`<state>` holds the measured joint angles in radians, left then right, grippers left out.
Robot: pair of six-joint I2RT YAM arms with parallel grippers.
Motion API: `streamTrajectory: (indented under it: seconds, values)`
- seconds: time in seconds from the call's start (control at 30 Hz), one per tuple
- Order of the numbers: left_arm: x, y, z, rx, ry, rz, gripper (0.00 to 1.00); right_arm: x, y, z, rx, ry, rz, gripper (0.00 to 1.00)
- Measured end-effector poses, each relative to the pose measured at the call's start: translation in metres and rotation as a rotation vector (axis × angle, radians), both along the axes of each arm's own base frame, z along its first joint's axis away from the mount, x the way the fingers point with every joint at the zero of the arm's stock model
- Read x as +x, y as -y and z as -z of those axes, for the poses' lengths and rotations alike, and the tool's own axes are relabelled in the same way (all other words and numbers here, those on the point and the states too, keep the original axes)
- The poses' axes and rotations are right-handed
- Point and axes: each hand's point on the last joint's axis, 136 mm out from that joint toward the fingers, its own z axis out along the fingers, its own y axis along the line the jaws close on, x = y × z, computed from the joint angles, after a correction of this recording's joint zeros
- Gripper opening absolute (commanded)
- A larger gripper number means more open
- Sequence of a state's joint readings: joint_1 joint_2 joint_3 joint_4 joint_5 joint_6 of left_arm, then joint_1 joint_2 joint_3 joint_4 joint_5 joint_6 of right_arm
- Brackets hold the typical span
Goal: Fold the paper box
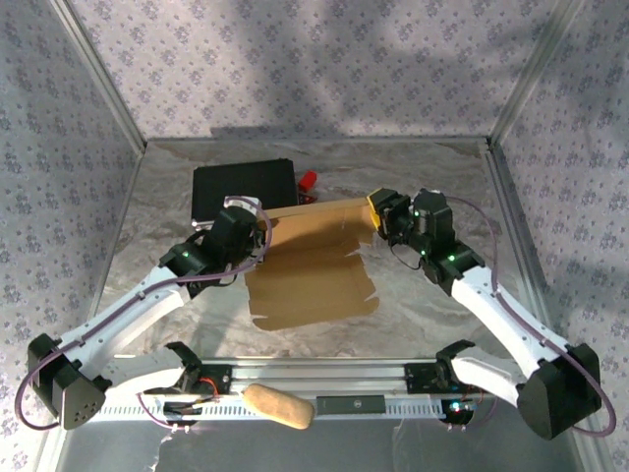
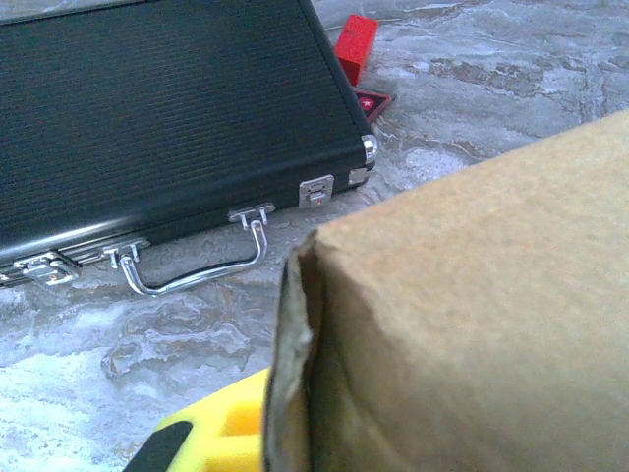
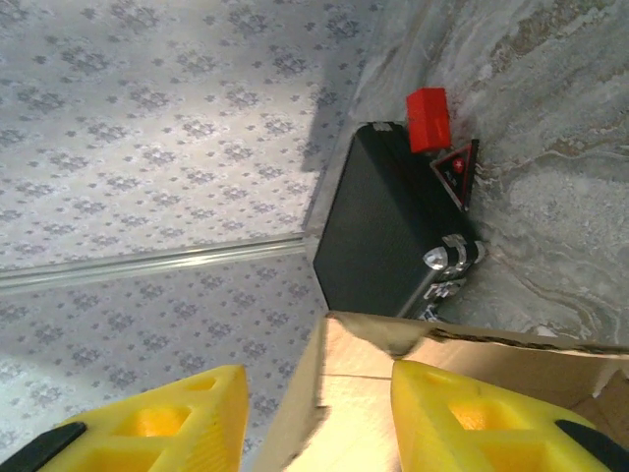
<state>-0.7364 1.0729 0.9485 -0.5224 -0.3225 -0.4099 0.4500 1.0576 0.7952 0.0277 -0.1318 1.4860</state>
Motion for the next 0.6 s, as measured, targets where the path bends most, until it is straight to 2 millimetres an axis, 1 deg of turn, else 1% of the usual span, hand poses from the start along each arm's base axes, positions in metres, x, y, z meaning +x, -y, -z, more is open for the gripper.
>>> streamTrajectory:
  seconds: [0.17,0.3,0.4,0.6]
  values:
    - [-0.001,0.001,-0.001,-0.001,0.001,0.003,0.00,0.007,-0.002,0.010,-0.006,-0.022,-0.006,0.40]
    - [-0.001,0.001,-0.002,-0.004,0.006,0.004,0.00,0.019,-0.005,0.015,-0.015,-0.035,-0.032,0.29]
    - [-0.001,-0.001,-0.003,-0.005,0.009,-0.003,0.00,0.024,-0.010,0.015,-0.029,-0.034,-0.060,0.28]
    - [-0.001,-0.001,-0.004,-0.008,0.014,-0.003,0.00,0.022,-0.017,0.011,-0.072,-0.001,-0.140,0.27]
